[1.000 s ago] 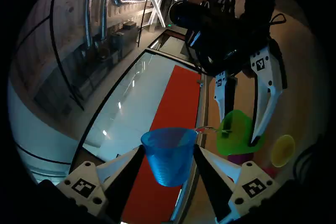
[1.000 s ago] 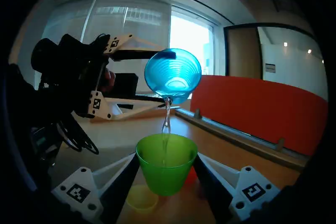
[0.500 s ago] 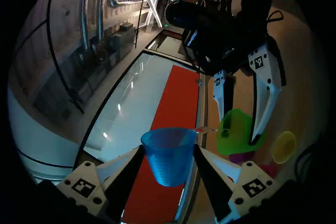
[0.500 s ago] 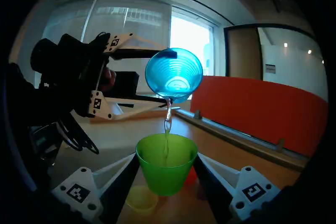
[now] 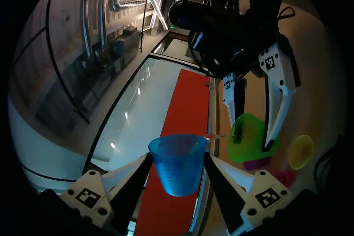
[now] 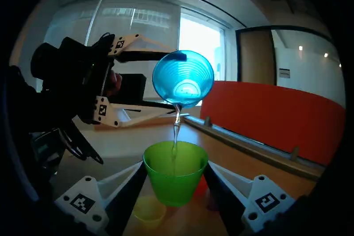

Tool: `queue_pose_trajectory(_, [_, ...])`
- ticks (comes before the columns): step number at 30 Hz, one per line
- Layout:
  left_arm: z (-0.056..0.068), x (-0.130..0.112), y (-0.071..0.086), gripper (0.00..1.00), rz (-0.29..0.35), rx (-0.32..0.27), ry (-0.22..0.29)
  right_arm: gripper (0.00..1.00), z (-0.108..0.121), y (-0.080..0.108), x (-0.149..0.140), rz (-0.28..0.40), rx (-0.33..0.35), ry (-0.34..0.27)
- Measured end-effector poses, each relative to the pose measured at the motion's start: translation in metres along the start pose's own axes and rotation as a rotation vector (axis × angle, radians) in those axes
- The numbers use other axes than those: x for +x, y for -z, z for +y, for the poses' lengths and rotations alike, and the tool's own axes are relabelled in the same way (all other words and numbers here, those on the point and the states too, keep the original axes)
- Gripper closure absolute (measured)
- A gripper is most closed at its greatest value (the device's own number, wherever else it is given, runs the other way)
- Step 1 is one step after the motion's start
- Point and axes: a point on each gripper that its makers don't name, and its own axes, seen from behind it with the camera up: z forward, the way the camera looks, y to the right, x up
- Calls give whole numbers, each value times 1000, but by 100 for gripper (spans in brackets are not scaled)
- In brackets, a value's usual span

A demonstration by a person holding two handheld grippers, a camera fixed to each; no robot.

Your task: Pour water

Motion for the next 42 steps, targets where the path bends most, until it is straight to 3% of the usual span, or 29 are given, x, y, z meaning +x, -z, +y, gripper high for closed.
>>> queue_pose_trajectory(42, [-4, 4, -6, 15, -5, 14, -140, 10, 4, -1, 2, 11, -12, 0])
